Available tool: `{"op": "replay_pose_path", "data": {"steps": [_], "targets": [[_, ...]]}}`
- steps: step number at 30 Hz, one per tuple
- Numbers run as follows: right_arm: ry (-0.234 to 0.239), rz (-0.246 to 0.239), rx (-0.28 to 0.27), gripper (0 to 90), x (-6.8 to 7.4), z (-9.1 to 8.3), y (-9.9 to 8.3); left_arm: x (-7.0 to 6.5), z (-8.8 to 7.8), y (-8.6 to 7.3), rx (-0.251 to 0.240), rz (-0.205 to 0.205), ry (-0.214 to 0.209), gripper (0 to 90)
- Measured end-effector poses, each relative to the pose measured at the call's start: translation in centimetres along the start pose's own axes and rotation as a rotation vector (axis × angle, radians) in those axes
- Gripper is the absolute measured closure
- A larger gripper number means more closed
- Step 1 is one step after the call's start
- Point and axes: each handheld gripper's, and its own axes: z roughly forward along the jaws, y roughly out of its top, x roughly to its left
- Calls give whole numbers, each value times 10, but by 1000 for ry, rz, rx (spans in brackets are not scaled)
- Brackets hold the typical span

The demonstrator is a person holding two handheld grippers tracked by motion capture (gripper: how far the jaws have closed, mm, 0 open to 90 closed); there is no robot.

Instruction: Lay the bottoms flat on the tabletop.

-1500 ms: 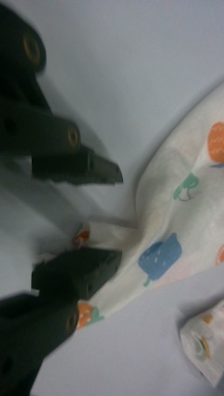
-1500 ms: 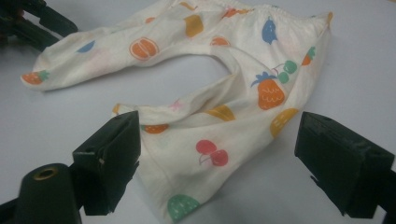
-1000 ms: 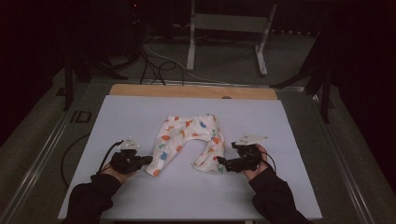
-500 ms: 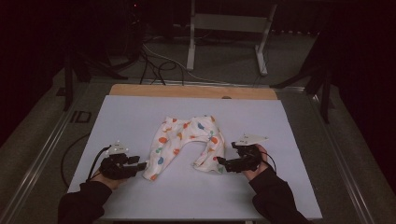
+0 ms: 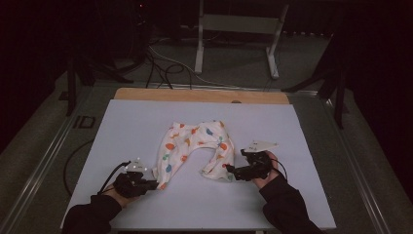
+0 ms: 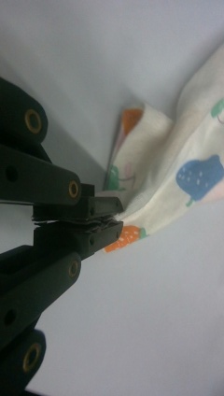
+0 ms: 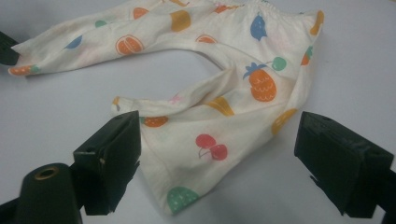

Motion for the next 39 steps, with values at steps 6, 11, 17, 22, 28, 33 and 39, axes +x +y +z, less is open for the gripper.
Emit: {"op": "replay_pose_path", "data": {"steps": [6, 11, 17, 22, 28, 33, 39], "targets": [[-6, -1, -11, 148, 0, -3, 2, -12, -4, 22, -56, 25, -39, 886], [-5, -2, -16, 148, 0, -4, 2, -25, -5, 53, -118, 59, -78, 887], [-8, 0, -21, 147, 0, -6, 3, -35, -17, 74, -249, 58, -112, 885], [-9, 1, -26, 147, -1, -9, 1, -23, -33, 54, -303, -30, -95, 883], [-8, 1, -24, 147, -1, -8, 1, 2, -19, -1, -167, -151, -21, 869], [-10, -2, -16, 147, 0, -6, 1, 16, -23, -20, -126, -163, 73, 844], [-13, -2, -14, 147, -1, -6, 0, 13, -26, -30, -97, -135, 82, 675]]}}
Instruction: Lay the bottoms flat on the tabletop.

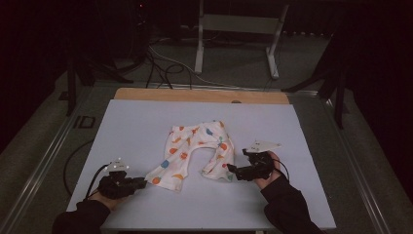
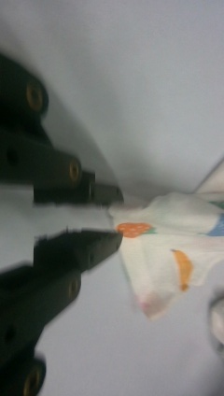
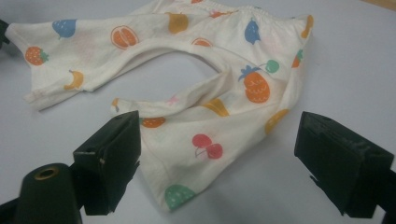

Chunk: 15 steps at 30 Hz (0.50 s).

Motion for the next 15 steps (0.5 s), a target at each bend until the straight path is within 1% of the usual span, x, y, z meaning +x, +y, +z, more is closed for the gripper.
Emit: {"op": "replay_pose_path", "data": {"steps": [1, 2, 3, 5, 6, 7, 8, 9, 10, 11, 12, 13, 14, 15], "targets": [[0, 0, 0, 147, 0, 0, 0, 0, 0, 0, 0, 0, 0, 491], [-1, 2, 2, 147, 0, 0, 0, -3, -1, 1, -9, 14, 2, 491], [-4, 0, 0, 147, 0, 0, 0, -6, -2, 3, -18, 25, 4, 374], [-5, 1, -1, 147, 0, -1, 0, -13, -4, 7, -42, 59, -15, 284], [-5, 1, -1, 147, 0, -1, 0, -18, -4, 9, -60, 78, -33, 284], [-5, 3, -1, 147, 0, -1, -1, -28, -2, 13, -69, 106, -62, 273], [-5, 0, -1, 147, 0, -1, -1, -34, 0, 15, -77, 131, -83, 273], [-5, 0, -1, 147, 0, -1, -1, -34, 0, 15, -77, 131, -83, 273], [-7, 2, -1, 147, 0, -1, -1, -40, 2, 17, -82, 158, -98, 273], [-6, 8, -2, 147, -1, -2, -1, -47, 7, 20, -82, 192, -105, 273], [-4, 7, -3, 147, -1, -2, -2, -58, 13, 23, -86, 241, -119, 300], [-6, 6, -3, 147, -1, -3, -2, -62, 18, 25, -85, 260, -129, 317], [-5, 6, -5, 147, -1, -3, -2, -62, 18, 25, -85, 260, -129, 345], [-5, 6, -5, 147, -1, -3, -2, -66, 23, 27, -78, 280, -140, 345]]}}
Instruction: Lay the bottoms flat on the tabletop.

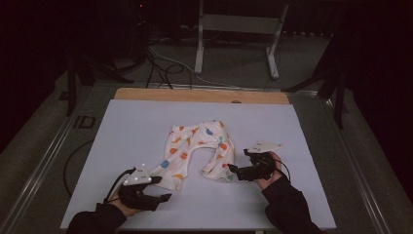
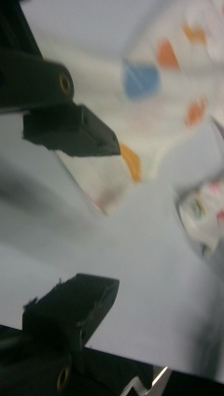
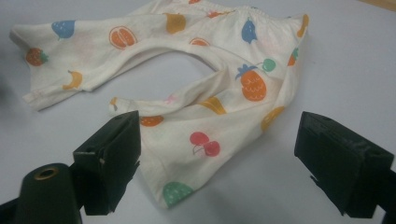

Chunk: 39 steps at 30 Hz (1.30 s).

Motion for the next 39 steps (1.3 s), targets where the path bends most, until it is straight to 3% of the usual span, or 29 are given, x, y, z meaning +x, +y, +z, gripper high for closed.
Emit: {"op": "replay_pose_path", "data": {"steps": [2, 7, 9, 10, 12, 15, 19, 21, 22, 23, 32, 36, 38, 39], "targets": [[3, 0, -3, 147, 0, 0, 0, -3, 13, 3, 33, 30, 13, 397], [4, 3, -8, 147, 0, -1, 1, 2, 42, 3, 120, 31, 51, 537], [4, -1, -8, 147, 0, -1, 1, 2, 46, 3, 131, 33, 57, 555], [2, 3, -8, 147, 0, -1, 1, 2, 49, 3, 137, 38, 69, 689], [3, 8, -9, 147, 0, -2, 1, 0, 52, 6, 142, 54, 110, 861], [1, 6, -12, 147, 0, -3, 1, -4, 53, 13, 130, 39, 65, 887], [1, 8, -19, 147, 0, -3, 1, -13, 52, 19, 103, 54, 20, 886], [-1, 7, -20, 147, 0, -3, 1, -13, 52, 19, 103, 54, 20, 886], [2, 9, -16, 147, -1, -3, 1, -18, 56, 22, 97, 50, -13, 884], [2, 10, -15, 147, 0, -3, 1, -19, 58, 23, 94, 50, -19, 883], [8, 2, -14, 147, -2, -3, 0, -25, 75, 25, 116, 54, -70, 867], [7, 5, -13, 147, -1, -2, 0, -30, 79, 24, 136, 76, -134, 742], [8, 8, -13, 147, -1, -3, 0, -33, 73, 28, 120, 110, -131, 578], [7, 7, -16, 147, 0, -3, 0, -34, 68, 30, 104, 103, -131, 499]]}}
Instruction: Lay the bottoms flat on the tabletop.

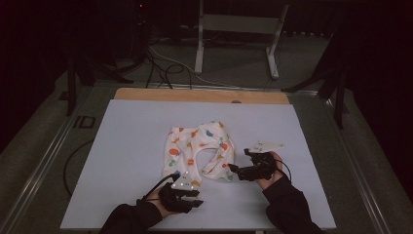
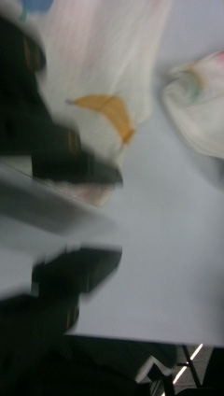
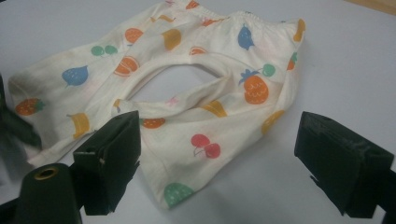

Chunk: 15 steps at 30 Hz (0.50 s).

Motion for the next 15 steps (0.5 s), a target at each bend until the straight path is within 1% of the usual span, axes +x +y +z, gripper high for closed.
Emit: {"op": "replay_pose_path", "data": {"steps": [1, 2, 3, 6, 9, 11, 13, 14, 15], "targets": [[1, -3, 0, 147, 0, 0, 0, 1, -6, 1, -16, 2, -12, 461], [1, -3, -3, 147, 1, -1, 0, 2, -13, 2, -25, 9, -14, 435], [1, -4, -1, 147, 1, -1, 0, 4, -19, 1, -27, 13, -2, 398], [2, -1, 0, 147, 2, -1, 0, 10, -37, -6, -32, 13, 11, 348], [-1, -5, 2, 147, 2, -1, -1, 15, -53, -19, -26, 26, 33, 345], [-1, -2, 7, 147, 2, -2, -2, 17, -62, -28, -12, 37, 67, 346], [-4, -5, 5, 147, 3, -2, -3, 20, -70, -37, -2, 33, 81, 347], [0, -8, 5, 147, 3, -3, -3, 22, -73, -42, 3, 26, 96, 347], [7, -9, 3, 147, 4, -3, -3, 24, -76, -46, 7, 17, 99, 355]]}}
